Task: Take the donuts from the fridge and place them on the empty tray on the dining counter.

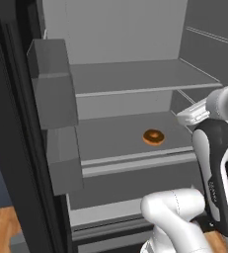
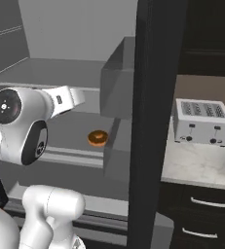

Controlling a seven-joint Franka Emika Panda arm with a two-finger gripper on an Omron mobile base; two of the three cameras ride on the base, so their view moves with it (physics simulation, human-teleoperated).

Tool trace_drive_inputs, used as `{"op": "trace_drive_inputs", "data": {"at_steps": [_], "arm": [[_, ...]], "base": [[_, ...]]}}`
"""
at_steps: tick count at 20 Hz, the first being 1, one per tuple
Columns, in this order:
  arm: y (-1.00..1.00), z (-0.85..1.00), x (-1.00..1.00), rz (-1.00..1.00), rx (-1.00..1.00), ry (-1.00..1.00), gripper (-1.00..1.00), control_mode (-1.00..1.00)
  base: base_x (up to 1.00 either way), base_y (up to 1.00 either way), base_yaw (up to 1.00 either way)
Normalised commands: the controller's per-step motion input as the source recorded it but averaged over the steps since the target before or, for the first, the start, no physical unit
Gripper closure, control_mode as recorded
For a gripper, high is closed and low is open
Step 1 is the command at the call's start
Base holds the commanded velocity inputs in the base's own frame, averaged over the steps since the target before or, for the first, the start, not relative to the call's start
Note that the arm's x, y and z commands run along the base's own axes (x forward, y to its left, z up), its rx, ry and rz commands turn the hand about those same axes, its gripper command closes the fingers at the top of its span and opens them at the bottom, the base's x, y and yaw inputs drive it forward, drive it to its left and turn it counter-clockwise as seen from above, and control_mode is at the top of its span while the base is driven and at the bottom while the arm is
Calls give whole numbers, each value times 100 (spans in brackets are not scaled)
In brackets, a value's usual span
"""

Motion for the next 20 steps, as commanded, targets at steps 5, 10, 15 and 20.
{"op": "trace_drive_inputs", "data": {"at_steps": [5,10,15,20], "arm": [[0,0,0,0,0,0,-100,100],[0,0,0,0,0,0,-100,100],[0,-5,3,0,0,4,-100,-100],[10,-64,16,0,-1,16,-100,-100]], "base": [[47,23,-21],[2,0,0],[5,0,0],[0,0,0]]}}
